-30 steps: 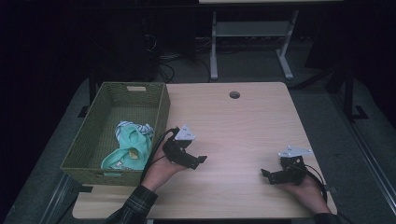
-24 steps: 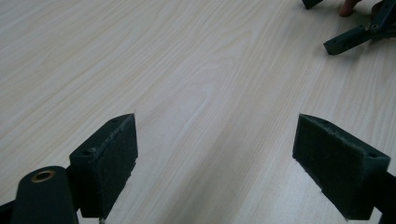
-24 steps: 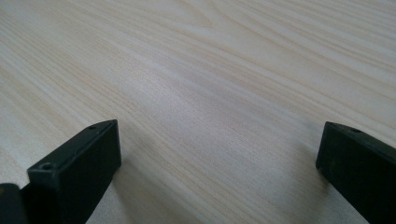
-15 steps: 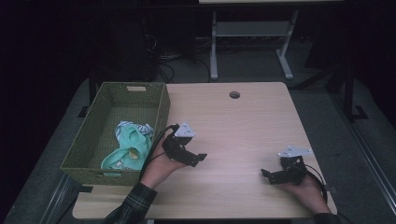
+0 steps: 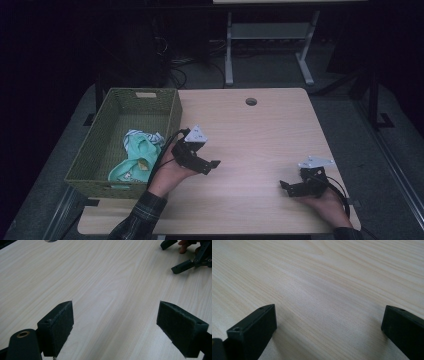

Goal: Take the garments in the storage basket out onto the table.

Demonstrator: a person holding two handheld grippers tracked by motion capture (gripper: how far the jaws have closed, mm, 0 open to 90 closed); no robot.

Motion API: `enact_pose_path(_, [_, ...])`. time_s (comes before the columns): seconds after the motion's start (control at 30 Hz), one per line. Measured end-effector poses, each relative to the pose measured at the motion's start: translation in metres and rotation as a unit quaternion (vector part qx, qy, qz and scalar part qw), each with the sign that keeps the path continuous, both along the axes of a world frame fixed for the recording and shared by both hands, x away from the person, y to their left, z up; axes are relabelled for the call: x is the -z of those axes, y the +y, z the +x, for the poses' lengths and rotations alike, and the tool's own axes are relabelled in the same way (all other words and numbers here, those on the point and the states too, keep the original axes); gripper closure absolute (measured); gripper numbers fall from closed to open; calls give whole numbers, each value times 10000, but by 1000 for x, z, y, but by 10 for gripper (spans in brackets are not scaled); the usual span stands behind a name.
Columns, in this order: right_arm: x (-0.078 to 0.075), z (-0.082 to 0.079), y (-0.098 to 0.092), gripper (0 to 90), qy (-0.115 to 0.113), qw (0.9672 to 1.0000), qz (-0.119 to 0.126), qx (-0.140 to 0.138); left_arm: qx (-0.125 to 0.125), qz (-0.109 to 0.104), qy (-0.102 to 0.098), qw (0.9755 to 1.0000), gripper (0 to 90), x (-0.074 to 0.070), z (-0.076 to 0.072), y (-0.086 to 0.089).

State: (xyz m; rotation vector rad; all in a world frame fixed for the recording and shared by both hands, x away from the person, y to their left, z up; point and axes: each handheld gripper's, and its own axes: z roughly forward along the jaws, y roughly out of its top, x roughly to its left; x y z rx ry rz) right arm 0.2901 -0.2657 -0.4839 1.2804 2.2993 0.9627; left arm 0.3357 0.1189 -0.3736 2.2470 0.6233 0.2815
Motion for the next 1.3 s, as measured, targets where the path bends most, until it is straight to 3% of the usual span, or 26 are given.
enact_pose_path(0.5, [0,0,0,0,-1,10000,-1,-1,-127,-56,-44,9999,137,-19,4,19])
enact_pose_path(1.3, [0,0,0,0,7,10000,-8,-6,-480,-131,52,9987,138,-27,10,52])
